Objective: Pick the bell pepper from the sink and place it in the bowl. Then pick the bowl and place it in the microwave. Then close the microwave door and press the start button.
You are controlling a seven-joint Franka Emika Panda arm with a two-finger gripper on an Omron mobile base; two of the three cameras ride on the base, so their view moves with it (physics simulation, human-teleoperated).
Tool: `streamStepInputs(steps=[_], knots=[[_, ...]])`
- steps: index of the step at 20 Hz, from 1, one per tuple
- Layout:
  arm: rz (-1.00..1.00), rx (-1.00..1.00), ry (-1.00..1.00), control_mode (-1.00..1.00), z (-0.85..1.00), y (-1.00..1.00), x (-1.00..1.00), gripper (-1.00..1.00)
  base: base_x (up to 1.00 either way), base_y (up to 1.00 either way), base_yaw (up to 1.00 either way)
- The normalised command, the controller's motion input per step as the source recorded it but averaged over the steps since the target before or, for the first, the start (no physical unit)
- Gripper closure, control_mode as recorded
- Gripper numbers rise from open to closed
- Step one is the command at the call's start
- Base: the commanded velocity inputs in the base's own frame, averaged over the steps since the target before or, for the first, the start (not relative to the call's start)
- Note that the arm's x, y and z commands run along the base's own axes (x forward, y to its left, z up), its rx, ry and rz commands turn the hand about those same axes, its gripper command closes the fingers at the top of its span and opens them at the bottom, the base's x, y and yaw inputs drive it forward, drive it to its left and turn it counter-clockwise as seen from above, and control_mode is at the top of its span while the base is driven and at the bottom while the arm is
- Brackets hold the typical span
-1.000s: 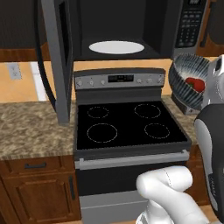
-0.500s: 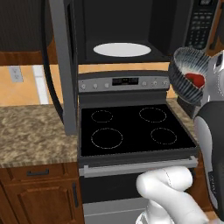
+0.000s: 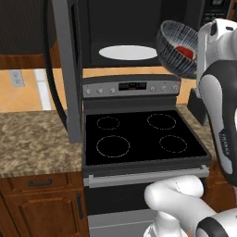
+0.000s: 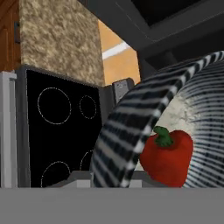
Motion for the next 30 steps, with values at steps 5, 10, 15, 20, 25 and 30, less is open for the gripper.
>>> streamStepInputs(steps=[5,10,15,20,25,30], knots=[[0.14,-0.45,0.03,-1.00,0.01,0.38,1.00,1.00,0.00,0.00,0.00],[0.01,-0.36,0.11,-1.00,0.00,0.10,1.00,1.00,0.00,0.00,0.00],[0.03,-0.04,0.12,-1.00,-0.01,0.00,1.00,1.00,0.00,0.00,0.00],[0.10,0.01,0.05,-1.00,0.00,0.00,1.00,1.00,0.00,0.00,0.00],[0.13,0.00,-0.01,-1.00,-0.01,-0.03,1.00,1.00,0.00,0.00,0.00],[0.10,-0.01,-0.09,-1.00,-0.15,-0.01,1.00,1.00,0.00,0.00,0.00]])
